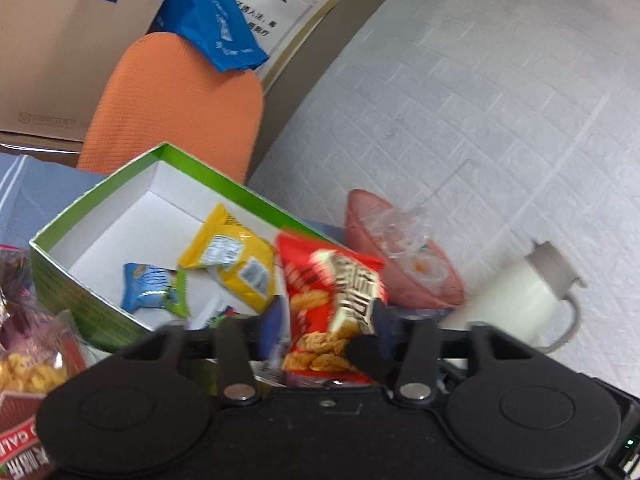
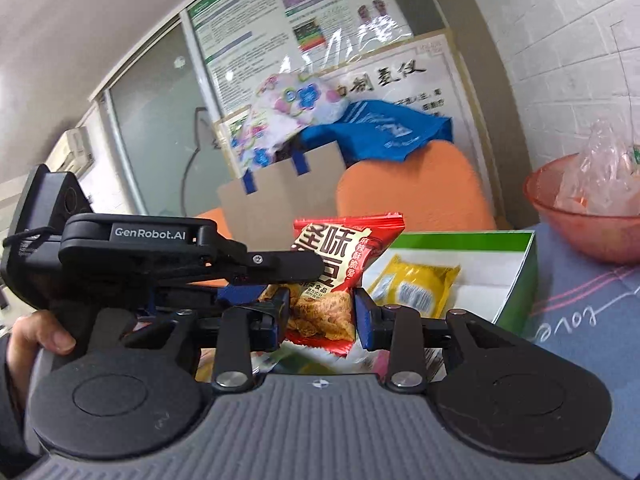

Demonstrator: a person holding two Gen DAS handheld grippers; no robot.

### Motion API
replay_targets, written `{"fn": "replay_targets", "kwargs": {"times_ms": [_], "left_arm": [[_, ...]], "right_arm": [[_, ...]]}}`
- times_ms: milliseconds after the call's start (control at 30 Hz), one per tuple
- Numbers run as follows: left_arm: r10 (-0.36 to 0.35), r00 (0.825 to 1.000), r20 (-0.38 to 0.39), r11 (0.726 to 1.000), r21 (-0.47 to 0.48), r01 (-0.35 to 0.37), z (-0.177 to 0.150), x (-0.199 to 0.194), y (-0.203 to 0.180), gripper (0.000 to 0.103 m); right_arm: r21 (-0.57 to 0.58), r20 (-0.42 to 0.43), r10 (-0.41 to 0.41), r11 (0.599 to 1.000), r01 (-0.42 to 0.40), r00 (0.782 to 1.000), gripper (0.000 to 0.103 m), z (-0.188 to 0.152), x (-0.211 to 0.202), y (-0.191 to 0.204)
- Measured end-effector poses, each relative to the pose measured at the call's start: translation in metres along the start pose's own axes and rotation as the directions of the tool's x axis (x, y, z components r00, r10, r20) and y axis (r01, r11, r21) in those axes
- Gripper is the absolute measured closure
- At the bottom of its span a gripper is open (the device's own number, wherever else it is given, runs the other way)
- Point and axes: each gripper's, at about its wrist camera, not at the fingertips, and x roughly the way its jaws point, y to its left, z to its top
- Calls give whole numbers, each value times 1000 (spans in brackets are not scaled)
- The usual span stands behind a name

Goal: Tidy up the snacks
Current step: 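Carry the red bags into the green box and open both grippers, then move back to the heap and grasp clear Danco Galette bags with both grippers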

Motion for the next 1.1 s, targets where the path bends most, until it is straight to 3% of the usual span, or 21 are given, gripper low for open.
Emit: {"fn": "replay_targets", "kwargs": {"times_ms": [33, 67, 100, 200, 333, 433, 633, 767, 833, 1000, 1100], "left_arm": [[71, 997, 9, 997, 8, -71, -2, 1, 0, 0], [128, 991, 32, 991, 22, -129, -6, -1, 0, 0], [147, 988, 50, 988, 45, -149, -10, -5, 0, 0], [128, 991, 46, 990, 62, -130, -16, -19, -2, 0], [134, 988, 75, 989, 56, -138, -23, -54, -17, 0], [132, 986, 102, 985, 102, -143, -39, -86, -27, 0], [315, 931, 182, 914, 205, -350, -81, -135, -14, 0], [351, 921, 168, 917, 139, -374, -80, -145, 16, 0], [341, 925, 166, 928, 99, -359, -71, -146, 30, 0], [368, 915, 166, 926, 19, -376, -46, -130, 64, 0], [338, 935, 110, 941, -48, -334, -37, -115, 88, 0]], "right_arm": [[-18, 7, -27, 999, 27, 1000, 35, -2, 4, -1], [-53, 1, -63, 997, 63, 998, 9, -5, 11, -1], [-91, -32, -111, 990, 107, 993, 0, -7, 18, -1], [-188, -62, -201, 964, 186, 978, 0, -17, 19, 2], [-200, -20, -183, 964, 175, 983, 0, -13, -8, 13], [-182, -16, -147, 973, 142, 989, 0, -14, -30, 25], [-162, -85, -53, 986, 39, 995, 0, -37, -60, 50], [-152, -157, 11, 988, -35, 987, 0, -56, -58, 71], [-149, -192, 35, 987, -65, 981, 0, -62, -56, 81], [-154, -234, 64, 983, -102, 970, 0, -69, -56, 100], [-155, -237, 64, 983, -103, 969, 0, -69, -61, 104]]}}
